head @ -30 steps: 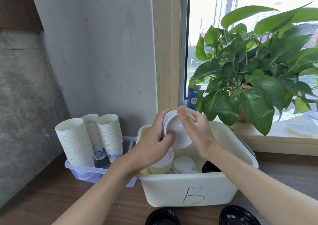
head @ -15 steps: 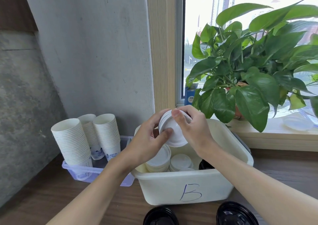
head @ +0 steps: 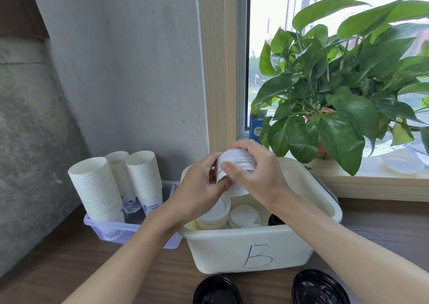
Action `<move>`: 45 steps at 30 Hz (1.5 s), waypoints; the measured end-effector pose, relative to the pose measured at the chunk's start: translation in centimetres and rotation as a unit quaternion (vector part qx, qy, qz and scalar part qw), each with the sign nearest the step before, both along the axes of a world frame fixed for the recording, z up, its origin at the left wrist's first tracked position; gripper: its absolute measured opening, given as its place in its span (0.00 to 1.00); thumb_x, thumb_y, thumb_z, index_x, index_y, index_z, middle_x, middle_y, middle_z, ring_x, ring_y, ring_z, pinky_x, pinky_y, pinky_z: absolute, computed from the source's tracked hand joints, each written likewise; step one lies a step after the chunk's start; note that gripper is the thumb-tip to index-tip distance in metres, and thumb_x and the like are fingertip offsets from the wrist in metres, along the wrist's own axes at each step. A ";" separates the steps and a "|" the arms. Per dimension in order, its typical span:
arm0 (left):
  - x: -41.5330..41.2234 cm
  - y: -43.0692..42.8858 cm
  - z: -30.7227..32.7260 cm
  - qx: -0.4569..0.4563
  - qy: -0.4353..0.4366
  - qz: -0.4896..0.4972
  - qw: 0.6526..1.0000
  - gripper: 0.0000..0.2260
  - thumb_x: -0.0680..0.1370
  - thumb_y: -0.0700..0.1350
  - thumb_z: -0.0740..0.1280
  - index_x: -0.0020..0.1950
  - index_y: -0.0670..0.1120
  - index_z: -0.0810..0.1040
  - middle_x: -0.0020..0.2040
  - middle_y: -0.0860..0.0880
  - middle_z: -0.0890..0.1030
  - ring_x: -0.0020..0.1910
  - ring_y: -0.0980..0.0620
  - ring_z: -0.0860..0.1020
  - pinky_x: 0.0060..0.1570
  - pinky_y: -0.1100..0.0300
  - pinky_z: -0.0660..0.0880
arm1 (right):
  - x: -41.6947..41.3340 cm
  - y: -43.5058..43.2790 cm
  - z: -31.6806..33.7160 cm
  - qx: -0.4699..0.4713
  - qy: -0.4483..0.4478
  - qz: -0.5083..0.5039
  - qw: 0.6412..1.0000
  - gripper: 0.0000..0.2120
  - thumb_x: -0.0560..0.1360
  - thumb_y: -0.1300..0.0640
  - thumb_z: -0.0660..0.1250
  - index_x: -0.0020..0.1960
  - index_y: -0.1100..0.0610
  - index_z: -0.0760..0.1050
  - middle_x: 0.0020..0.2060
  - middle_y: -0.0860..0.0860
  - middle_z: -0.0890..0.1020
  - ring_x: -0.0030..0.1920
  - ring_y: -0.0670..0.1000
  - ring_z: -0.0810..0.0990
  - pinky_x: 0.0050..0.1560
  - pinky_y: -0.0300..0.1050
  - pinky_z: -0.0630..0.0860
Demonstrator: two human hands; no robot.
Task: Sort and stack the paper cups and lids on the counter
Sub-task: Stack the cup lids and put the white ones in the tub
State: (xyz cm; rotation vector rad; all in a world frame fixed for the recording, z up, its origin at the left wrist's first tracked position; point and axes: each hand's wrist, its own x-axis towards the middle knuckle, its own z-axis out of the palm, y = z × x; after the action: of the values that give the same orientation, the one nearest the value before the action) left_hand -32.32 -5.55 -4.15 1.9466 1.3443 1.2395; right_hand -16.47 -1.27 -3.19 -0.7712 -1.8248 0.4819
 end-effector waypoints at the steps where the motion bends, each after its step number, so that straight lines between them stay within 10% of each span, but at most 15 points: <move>1: -0.1 0.0 -0.1 0.004 -0.004 0.000 1.000 0.15 0.79 0.47 0.71 0.65 0.47 0.77 0.52 0.51 0.84 0.51 0.51 0.83 0.50 0.56 0.79 | 0.0 0.0 0.0 -0.006 -0.009 0.002 1.000 0.30 0.64 0.34 0.66 0.55 0.55 0.78 0.47 0.45 0.80 0.49 0.39 0.76 0.49 0.29 0.71; 16: -0.1 -0.3 0.1 0.011 -0.048 -0.019 0.999 0.10 0.77 0.44 0.73 0.58 0.51 0.79 0.50 0.51 0.84 0.46 0.48 0.84 0.47 0.53 0.82 | -0.5 0.0 0.0 -0.026 0.039 -0.008 0.999 0.21 0.65 0.37 0.64 0.41 0.55 0.76 0.34 0.45 0.78 0.36 0.41 0.75 0.35 0.31 0.70; 23: 0.1 -0.1 0.1 -0.044 -0.081 -0.043 0.995 0.19 0.77 0.43 0.74 0.66 0.48 0.73 0.59 0.48 0.83 0.56 0.49 0.84 0.59 0.46 0.80 | 0.0 0.5 0.0 -0.088 0.139 0.021 0.986 0.18 0.68 0.40 0.68 0.46 0.54 0.77 0.37 0.44 0.80 0.39 0.38 0.77 0.40 0.31 0.72; 29: -0.1 -0.3 0.1 -0.005 -0.071 -0.018 0.997 0.16 0.79 0.51 0.68 0.66 0.54 0.72 0.55 0.59 0.81 0.52 0.53 0.84 0.49 0.60 0.79 | 0.1 0.4 -0.2 -0.070 0.041 0.034 0.996 0.34 0.64 0.32 0.65 0.63 0.51 0.74 0.55 0.44 0.79 0.57 0.40 0.76 0.58 0.35 0.72; 33: -0.1 -0.4 0.1 -0.008 -0.064 -0.030 0.997 0.15 0.79 0.49 0.66 0.65 0.60 0.70 0.54 0.62 0.80 0.49 0.55 0.83 0.47 0.62 0.77 | 0.0 0.1 0.0 -0.045 0.048 0.027 0.998 0.26 0.65 0.34 0.66 0.55 0.51 0.75 0.48 0.45 0.80 0.50 0.43 0.78 0.52 0.38 0.74; 45: 0.0 -0.5 0.2 0.014 -0.049 -0.041 0.998 0.15 0.82 0.38 0.68 0.67 0.45 0.73 0.57 0.45 0.81 0.53 0.53 0.82 0.53 0.61 0.78 | -0.3 0.1 0.4 -0.005 0.024 -0.024 0.999 0.23 0.67 0.40 0.71 0.49 0.59 0.81 0.41 0.50 0.78 0.43 0.47 0.76 0.47 0.34 0.70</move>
State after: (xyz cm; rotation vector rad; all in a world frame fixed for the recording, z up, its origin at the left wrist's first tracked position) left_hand -32.32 -6.01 -3.96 1.9137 1.1924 1.3037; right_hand -16.73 -1.18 -2.81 -0.8024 -1.7567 0.4750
